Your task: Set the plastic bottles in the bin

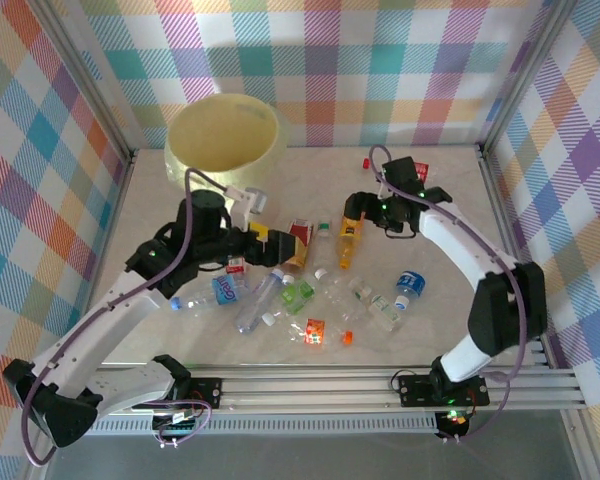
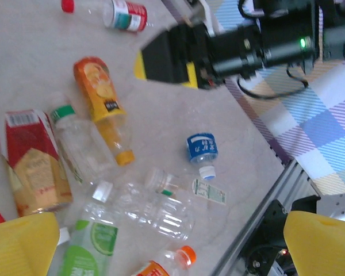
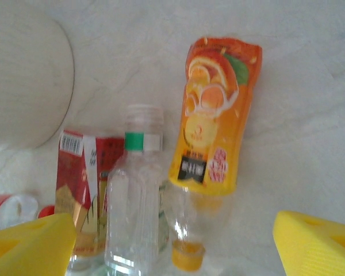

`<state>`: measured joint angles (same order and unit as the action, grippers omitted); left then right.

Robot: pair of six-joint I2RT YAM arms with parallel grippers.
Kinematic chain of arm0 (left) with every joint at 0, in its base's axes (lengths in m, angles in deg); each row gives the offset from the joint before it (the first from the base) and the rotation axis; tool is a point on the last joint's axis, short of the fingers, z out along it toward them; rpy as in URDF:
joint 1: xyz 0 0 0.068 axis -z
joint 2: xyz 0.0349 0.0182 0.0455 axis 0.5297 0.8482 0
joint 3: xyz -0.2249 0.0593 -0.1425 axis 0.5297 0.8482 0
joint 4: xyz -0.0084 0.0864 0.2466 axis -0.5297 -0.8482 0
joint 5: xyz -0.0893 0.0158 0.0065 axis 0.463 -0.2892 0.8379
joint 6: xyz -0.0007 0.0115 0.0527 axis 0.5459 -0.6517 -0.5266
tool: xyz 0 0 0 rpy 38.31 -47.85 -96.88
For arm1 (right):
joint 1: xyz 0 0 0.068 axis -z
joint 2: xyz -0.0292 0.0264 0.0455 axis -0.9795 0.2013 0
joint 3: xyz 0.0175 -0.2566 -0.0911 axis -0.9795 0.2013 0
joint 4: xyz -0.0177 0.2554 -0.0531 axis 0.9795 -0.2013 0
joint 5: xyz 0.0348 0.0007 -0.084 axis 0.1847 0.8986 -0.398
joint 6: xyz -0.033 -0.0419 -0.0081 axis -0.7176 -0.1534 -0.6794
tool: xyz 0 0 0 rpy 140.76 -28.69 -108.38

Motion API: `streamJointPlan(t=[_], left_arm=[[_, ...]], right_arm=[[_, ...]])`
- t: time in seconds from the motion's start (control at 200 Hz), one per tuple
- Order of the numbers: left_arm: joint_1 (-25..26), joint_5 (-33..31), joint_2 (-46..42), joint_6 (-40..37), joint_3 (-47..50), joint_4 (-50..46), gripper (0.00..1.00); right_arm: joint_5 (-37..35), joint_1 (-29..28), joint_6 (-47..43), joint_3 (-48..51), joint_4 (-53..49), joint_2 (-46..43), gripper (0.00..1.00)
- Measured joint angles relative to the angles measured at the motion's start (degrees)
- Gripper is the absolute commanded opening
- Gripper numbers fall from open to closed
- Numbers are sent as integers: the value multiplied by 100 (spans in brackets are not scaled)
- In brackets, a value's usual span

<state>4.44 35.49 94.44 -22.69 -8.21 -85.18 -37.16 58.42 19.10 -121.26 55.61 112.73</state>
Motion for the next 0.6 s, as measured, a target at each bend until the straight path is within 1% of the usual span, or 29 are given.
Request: streamJointPlan(t=[0.075,0.21,0.41,0.6], left_arm=[[160,-28,22,149,166,116,100],[369,-33,94,251,170,365,100],[511,-39,409,247,0,393,100],[584,-76,442,247,-4,435,100]], right_arm=[[-66,0,57,-247,37,380,90],[-256,0,105,-632,35,977,89],[-518,2,101,-1360,-48,1871,83],[-577,13,96,-1626,-68,2411,80]])
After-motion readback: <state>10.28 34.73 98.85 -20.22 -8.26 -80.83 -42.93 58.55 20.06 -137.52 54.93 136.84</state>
